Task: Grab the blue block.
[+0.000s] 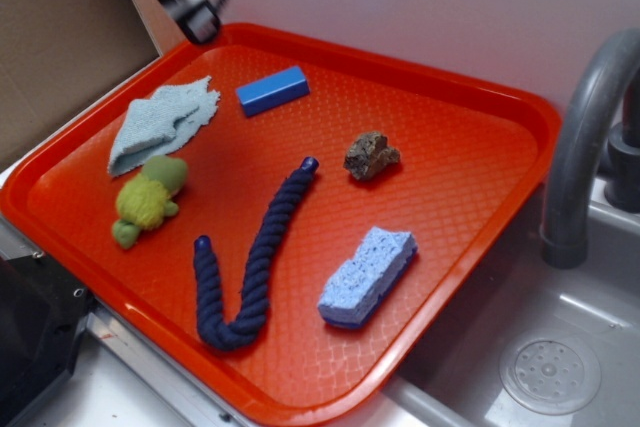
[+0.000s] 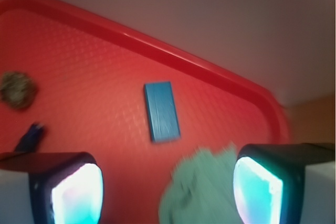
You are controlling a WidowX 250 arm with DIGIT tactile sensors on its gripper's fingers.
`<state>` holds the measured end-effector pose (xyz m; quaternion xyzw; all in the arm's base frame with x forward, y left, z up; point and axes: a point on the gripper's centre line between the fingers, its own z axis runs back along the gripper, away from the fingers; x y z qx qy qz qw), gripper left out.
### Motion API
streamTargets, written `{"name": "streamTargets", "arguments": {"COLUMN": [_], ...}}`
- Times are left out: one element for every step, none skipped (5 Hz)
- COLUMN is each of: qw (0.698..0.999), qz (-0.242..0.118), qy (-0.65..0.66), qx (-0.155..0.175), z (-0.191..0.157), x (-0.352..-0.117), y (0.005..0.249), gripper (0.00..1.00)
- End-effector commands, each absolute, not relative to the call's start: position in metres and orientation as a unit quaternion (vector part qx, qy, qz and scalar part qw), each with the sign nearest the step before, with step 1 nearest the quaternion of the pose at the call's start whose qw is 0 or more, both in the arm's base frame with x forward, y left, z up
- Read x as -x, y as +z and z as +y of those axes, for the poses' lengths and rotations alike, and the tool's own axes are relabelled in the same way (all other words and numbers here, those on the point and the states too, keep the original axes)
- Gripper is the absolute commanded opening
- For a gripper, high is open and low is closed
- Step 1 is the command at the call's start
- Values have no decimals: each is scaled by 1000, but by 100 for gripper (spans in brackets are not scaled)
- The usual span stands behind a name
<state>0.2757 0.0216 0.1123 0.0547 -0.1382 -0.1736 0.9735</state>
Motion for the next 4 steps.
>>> {"name": "streamTargets", "arguments": {"qw": [964,968,973,978], "qz": [-198,-180,-154,-138], "qy": [-170,-170,-168,-155], "qx": [-40,-36,-38,-28], "z": [20,18,20,26], "x": [-324,-335,-334,-324], "y": [76,58,42,26], "gripper": [100,100,100,100]}}
